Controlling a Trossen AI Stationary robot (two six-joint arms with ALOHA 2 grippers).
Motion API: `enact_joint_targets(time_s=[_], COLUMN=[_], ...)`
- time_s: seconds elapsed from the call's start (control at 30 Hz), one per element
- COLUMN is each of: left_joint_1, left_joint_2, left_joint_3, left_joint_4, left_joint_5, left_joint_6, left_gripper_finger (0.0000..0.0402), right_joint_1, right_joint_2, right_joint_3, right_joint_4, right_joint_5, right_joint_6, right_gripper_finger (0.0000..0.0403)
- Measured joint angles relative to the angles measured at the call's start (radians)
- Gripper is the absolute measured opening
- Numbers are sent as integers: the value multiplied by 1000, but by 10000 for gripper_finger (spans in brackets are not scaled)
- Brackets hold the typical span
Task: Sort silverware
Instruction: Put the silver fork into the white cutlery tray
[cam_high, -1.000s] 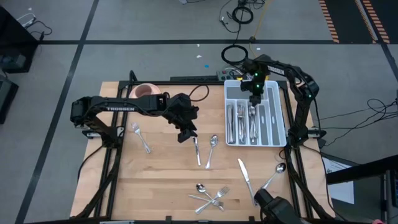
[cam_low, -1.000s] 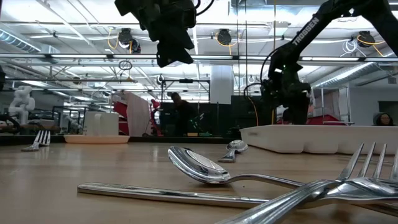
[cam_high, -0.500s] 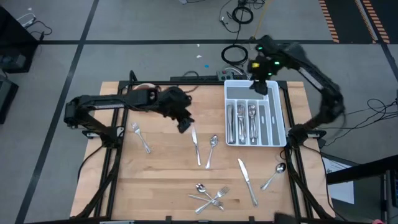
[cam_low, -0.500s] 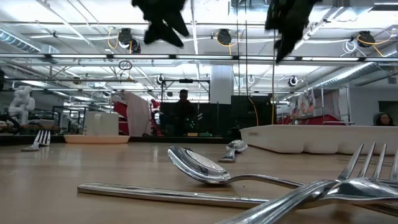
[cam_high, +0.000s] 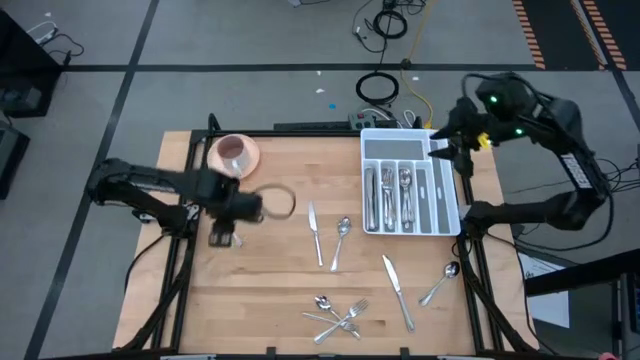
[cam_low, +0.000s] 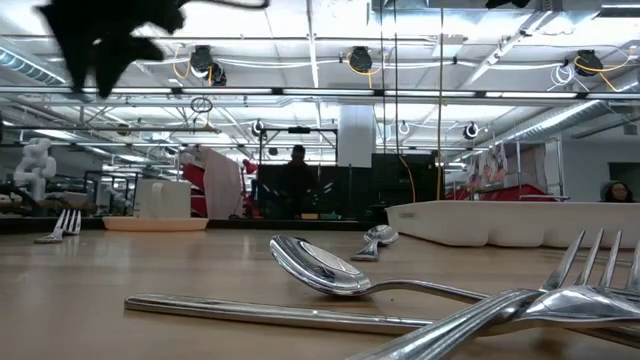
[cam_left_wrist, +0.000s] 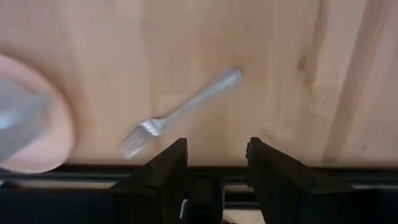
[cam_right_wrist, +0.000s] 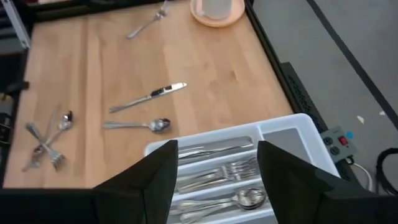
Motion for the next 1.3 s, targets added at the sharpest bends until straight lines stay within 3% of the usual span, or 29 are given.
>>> enact_joint_targets(time_s=[0.1,0.17,0.23,0.3,0.43,0.67,0.8,1.0,1.3], left_joint_1=[-68,-92,-87,-62,-15,23,44,92,193], left_joint_2=[-20,-24,-24,-25,-30,-35,-39,-40,-49], left_joint_3=[-146,-243,-326,-399,-516,-584,-580,-600,-748], left_joint_4=[122,227,292,327,360,444,478,474,704], left_joint_5=[29,0,-68,-108,-79,-73,-144,-149,-119], left_joint_6=[-23,-121,-325,-622,-1219,-1744,-1844,-1860,-1853], left_gripper_finger=[171,171,171,171,171,171,171,171,171], right_joint_1=[18,24,26,26,26,26,26,26,26], right_joint_2=[-24,-30,-30,-28,-18,1,11,16,16], right_joint_3=[0,0,0,0,0,0,-1,-1,-1], right_joint_4=[1,1,1,1,2,3,3,3,3], right_joint_5=[2,8,10,10,10,5,4,1,0], right_joint_6=[41,70,102,130,159,176,173,169,148], right_gripper_finger=[213,213,213,213,213,213,213,213,212])
